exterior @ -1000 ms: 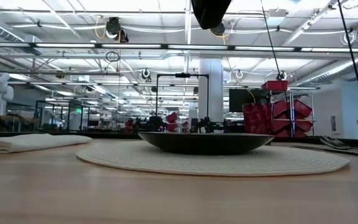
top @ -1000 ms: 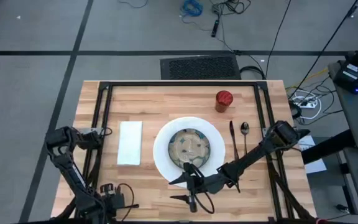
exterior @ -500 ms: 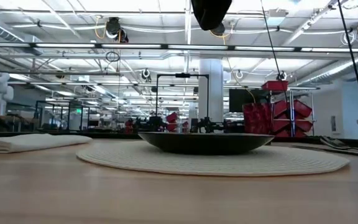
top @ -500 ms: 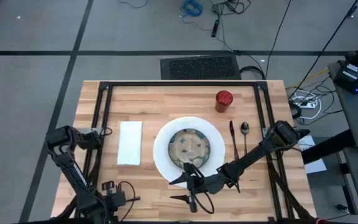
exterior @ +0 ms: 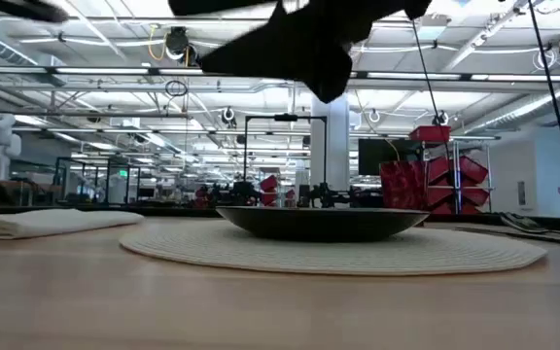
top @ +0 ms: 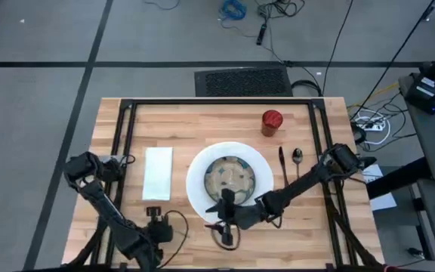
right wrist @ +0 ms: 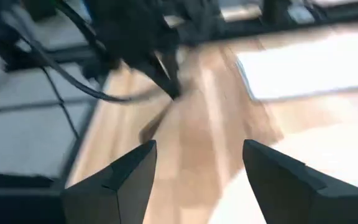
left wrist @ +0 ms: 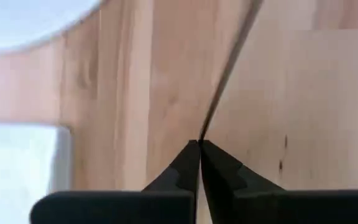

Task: Set table place
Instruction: Put the black fork on the white napkin

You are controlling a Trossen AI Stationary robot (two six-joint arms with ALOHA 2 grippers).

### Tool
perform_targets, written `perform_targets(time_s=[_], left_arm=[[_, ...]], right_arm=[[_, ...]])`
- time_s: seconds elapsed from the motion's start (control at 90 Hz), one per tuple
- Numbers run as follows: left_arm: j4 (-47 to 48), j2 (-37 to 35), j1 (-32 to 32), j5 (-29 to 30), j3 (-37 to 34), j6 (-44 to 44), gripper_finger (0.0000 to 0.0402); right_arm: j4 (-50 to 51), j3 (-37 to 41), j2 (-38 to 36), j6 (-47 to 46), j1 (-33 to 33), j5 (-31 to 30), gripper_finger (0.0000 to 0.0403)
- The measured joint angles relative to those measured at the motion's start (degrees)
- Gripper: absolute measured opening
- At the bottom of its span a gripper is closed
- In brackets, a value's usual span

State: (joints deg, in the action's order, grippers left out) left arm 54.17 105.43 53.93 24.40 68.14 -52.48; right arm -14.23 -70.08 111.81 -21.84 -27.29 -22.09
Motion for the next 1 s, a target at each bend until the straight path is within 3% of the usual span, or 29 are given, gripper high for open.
perform_targets(time_s=[0.133,0.233,0.456,0.778,1.0], left_arm=[[-0.08,-0.02,-1.34,4.92,0.59,3.16,0.0002],[1.43,-0.02,-1.44,6.48,0.54,3.51,0.0002],[2.56,-0.07,-1.52,8.83,0.57,3.14,0.0001],[2.48,-0.62,-2.97,12.14,0.63,1.78,0.0000],[2.50,-5.03,-3.32,18.15,0.65,1.82,0.0000]], right_arm=[[3.05,-2.88,-0.02,-3.15,1.98,0.75,0.0228],[2.99,-3.62,-0.02,-4.47,3.92,6.59,0.0228],[1.86,-3.67,1.41,7.12,2.68,8.63,0.0227],[-1.84,-3.71,6.71,10.36,1.21,5.83,0.0200],[-2.11,-5.40,8.75,18.15,-0.45,-3.29,0.0196]])
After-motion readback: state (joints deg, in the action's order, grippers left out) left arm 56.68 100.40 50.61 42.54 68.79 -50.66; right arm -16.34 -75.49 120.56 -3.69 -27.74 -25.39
